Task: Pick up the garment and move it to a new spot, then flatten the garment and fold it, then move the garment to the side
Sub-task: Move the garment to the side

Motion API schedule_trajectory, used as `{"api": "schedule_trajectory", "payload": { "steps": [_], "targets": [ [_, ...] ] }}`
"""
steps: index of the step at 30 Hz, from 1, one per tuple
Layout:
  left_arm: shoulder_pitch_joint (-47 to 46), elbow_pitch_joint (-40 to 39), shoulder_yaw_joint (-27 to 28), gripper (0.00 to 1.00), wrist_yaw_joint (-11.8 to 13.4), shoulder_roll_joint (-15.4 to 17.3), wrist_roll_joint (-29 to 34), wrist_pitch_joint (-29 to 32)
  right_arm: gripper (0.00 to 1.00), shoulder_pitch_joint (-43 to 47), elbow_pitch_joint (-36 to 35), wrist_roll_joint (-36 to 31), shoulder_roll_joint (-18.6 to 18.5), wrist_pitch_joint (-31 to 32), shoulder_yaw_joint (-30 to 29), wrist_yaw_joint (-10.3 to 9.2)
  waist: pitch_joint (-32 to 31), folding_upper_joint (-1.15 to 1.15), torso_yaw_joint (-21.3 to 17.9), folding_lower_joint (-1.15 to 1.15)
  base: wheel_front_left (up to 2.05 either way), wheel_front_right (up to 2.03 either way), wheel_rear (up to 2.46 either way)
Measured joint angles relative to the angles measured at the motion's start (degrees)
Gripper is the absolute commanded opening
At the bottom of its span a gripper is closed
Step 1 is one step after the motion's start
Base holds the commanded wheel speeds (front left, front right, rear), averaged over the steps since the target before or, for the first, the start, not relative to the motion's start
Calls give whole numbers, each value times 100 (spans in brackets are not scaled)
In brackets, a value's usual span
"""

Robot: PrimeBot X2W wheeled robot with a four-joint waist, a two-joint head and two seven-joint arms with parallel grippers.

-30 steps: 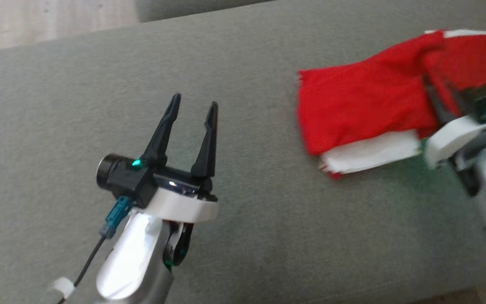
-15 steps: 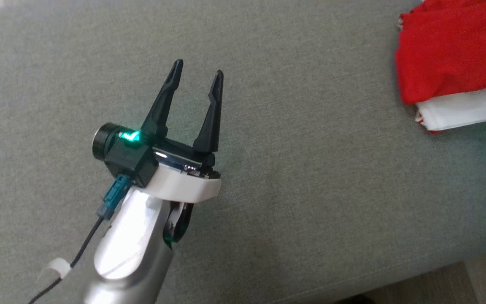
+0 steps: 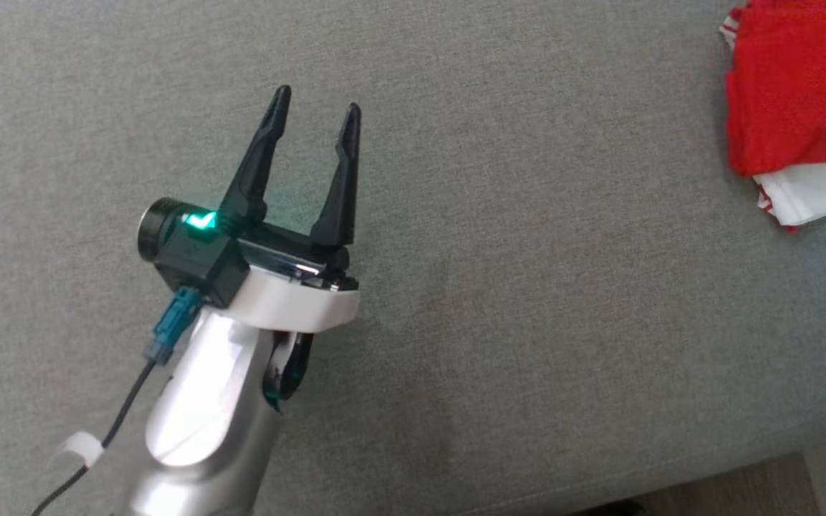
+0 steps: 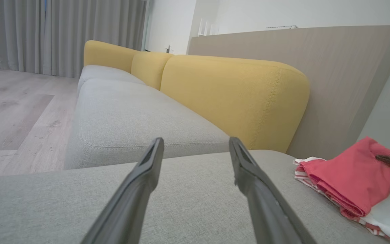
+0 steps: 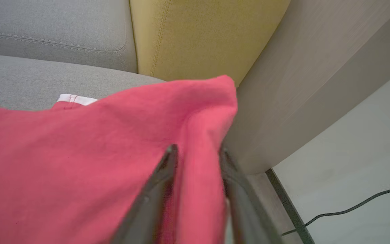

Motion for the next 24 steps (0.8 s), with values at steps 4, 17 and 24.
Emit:
{"api": "schedule_trajectory", "payload": {
  "steps": [4, 17, 24],
  "targets": [
    [4, 19, 97, 100, -1, 1, -1, 0, 100, -5, 42, -100, 81, -118, -47, 0, -120, 0, 9, -1, 0, 0, 0],
    [511, -19, 445, 100, 19, -5, -62, -1, 100, -80, -628, 116, 486, -337, 192, 0, -1009, 0, 109, -1, 0, 0, 0],
    [991, -81, 808, 100, 98, -2, -168, -1, 100, 443, -1586, 677, 975, -321, 274, 0, -1567, 0, 298, -2, 0, 0, 0]
  ]
}}
